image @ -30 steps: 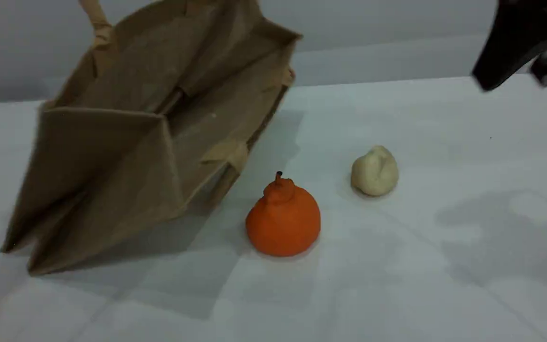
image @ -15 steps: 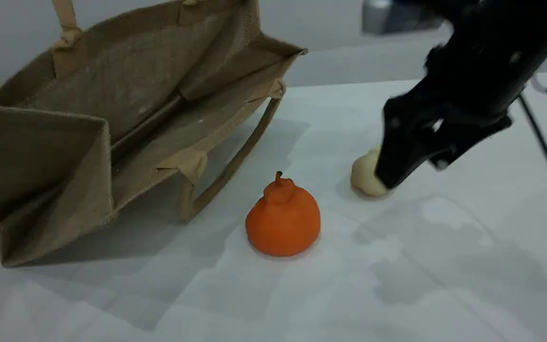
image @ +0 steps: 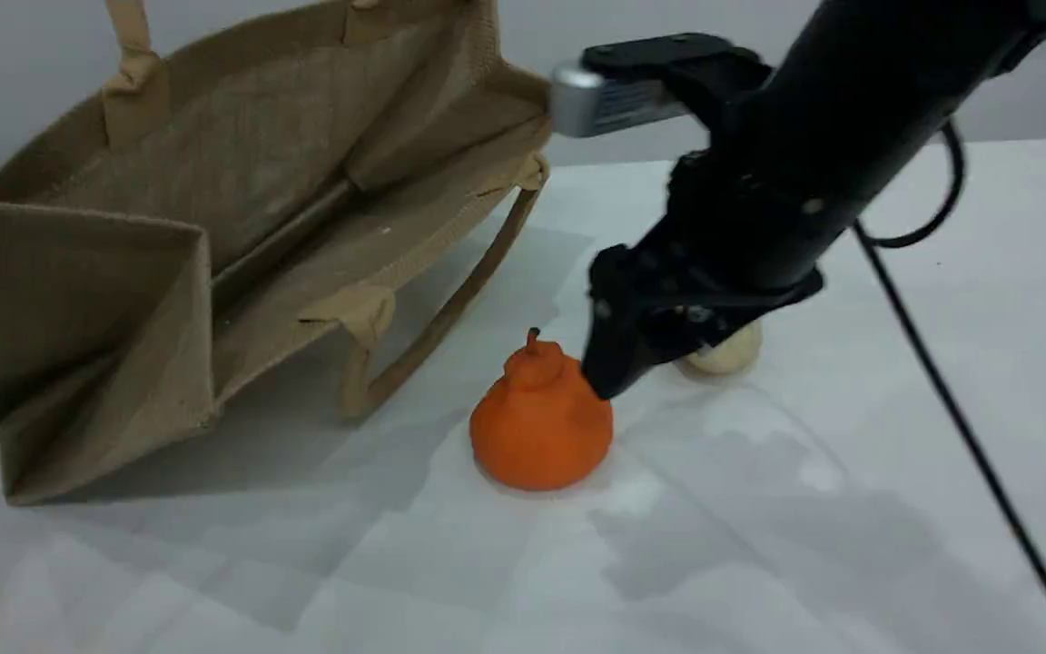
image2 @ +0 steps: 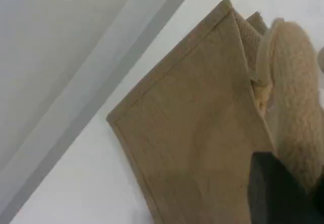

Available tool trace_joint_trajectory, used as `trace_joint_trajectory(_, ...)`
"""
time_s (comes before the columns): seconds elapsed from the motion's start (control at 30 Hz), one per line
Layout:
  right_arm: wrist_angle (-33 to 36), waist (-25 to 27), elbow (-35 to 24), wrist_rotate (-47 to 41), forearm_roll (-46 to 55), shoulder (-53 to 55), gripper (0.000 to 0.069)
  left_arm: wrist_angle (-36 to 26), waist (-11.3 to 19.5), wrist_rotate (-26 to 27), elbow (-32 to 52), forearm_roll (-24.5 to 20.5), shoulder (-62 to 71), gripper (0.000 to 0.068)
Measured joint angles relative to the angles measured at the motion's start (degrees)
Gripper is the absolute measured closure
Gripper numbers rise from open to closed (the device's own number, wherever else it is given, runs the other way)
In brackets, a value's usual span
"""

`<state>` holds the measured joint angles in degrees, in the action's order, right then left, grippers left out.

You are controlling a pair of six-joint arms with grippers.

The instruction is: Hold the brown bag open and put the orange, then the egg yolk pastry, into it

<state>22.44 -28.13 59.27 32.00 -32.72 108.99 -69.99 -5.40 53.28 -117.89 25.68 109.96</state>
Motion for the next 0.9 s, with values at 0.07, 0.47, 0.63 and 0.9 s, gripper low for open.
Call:
trace_joint_trajectory(0.07,-2.6,-1.1,0.0,1.4,-1.0,0.7,0.014,0.0,0.0,0.0,0.0,0.0,0.0,0.0601)
trace_joint_trajectory(0.47,-5.4,-2.2,5.7,3.0,-7.1,7.9,0.014,0.1,0.0,-0.1,0.0,2.0,0.0,0.0601)
trace_joint_trajectory(0.63,-4.8,-2.2,7.8,3.0,-7.6,11.1,0.014,0.1,0.0,-0.2,0.0,2.0,0.0,0.0601)
trace_joint_trajectory(0.9,-3.7,-2.2,11.3,3.2,-8.1,16.1,0.014,0.1,0.0,-0.2,0.0,2.0,0.0,0.0601)
